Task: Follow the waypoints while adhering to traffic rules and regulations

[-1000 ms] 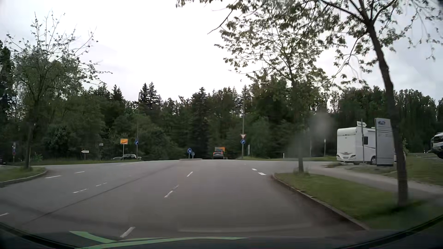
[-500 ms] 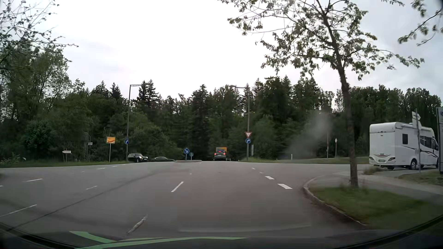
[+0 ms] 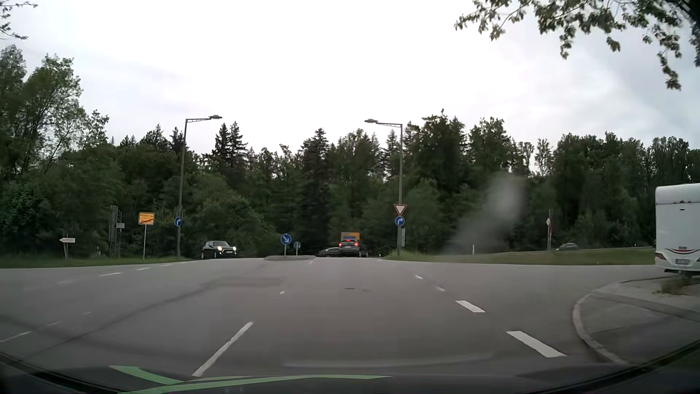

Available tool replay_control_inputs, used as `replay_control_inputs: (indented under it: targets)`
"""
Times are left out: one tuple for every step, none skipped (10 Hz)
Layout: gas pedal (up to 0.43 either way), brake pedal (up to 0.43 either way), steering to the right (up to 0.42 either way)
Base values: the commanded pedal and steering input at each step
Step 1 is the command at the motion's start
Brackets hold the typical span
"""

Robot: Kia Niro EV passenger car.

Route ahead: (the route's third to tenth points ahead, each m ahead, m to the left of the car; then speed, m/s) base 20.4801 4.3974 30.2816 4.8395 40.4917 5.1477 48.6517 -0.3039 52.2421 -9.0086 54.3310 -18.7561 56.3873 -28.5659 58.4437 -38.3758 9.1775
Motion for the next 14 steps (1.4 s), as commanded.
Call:
replay_control_inputs:
  targets:
    - [0.0,0.006,-0.001]
    - [0.0,0.006,-0.001]
    - [0.0,0.012,-0.001]
    - [0.0,0.012,-0.002]
    - [0.0,0.018,-0.002]
    - [0.0,0.018,-0.003]
    - [0.0,0.024,-0.002]
    - [0.0,0.012,-0.003]
    - [0.0,0.006,-0.002]
    - [0.0,0.0,-0.003]
    - [0.0,0.0,-0.003]
    - [0.0,0.0,-0.002]
    - [0.0,0.0,-0.003]
    - [0.0,0.0,-0.003]
